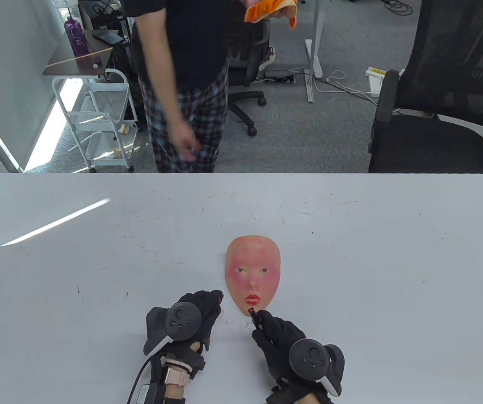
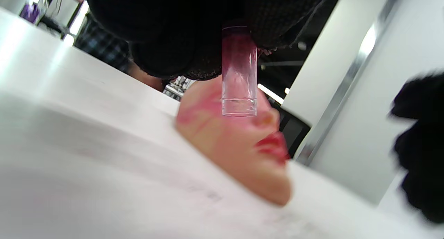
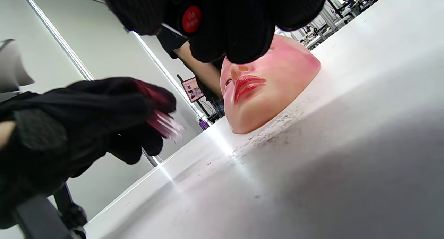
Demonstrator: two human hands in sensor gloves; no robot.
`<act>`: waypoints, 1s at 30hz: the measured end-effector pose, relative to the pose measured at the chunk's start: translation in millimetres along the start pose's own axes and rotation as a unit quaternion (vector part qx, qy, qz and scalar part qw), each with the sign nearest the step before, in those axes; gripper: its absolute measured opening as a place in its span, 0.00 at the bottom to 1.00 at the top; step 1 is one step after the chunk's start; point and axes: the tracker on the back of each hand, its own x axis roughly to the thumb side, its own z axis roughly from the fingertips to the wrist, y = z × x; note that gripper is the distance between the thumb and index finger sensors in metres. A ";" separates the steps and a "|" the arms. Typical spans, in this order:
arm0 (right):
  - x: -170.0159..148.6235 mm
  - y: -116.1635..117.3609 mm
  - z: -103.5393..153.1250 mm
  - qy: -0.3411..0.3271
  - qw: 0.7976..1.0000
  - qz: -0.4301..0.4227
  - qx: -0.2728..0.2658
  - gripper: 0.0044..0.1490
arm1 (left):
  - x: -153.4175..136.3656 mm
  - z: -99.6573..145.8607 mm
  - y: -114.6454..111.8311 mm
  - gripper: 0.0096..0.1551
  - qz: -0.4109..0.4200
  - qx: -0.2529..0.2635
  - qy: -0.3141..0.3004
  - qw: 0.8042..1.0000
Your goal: Apply lipstick on mannequin lips
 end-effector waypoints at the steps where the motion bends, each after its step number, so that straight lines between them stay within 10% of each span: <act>1: 0.0 0.0 -0.1 0.002 1.000 0.003 0.001 0.34 | -3.0 0.6 0.3 0.26 0.073 0.003 0.000 0.997; 11: 3.6 3.3 -0.3 0.002 0.998 0.055 0.030 0.34 | -2.9 0.6 -5.3 0.27 0.287 0.006 -0.014 0.958; 23: 11.4 5.2 1.4 -0.012 0.995 0.091 0.038 0.34 | 20.7 -3.7 -20.7 0.26 0.226 -0.059 -0.063 0.970; 30: 13.0 -6.7 1.6 -0.031 0.999 -0.002 0.026 0.34 | 34.2 -4.6 -15.8 0.26 0.308 -0.038 -0.095 0.946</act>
